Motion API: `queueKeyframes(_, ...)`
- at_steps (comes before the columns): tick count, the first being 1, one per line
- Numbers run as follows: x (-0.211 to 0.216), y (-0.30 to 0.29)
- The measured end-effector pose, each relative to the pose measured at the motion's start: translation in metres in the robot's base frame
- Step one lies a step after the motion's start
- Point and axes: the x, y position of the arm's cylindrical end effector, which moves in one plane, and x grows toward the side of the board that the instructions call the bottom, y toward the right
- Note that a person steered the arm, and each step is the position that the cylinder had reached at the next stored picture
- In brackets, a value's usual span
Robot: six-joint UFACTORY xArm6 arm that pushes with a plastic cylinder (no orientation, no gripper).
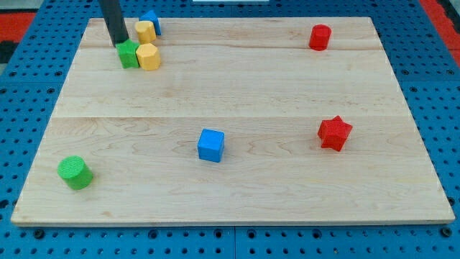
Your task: Move green star slightly up
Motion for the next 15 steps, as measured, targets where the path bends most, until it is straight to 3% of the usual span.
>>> queueKeyframes(1,0.028,-0.008)
queueKeyframes(3,-0.004,-0.017)
queueKeyframes(7,0.069,0.003)
queueKeyframes(9,0.023,-0.004)
queueKeyframes(13,0.091,0.064)
queueKeyframes(15,0.102,0.093)
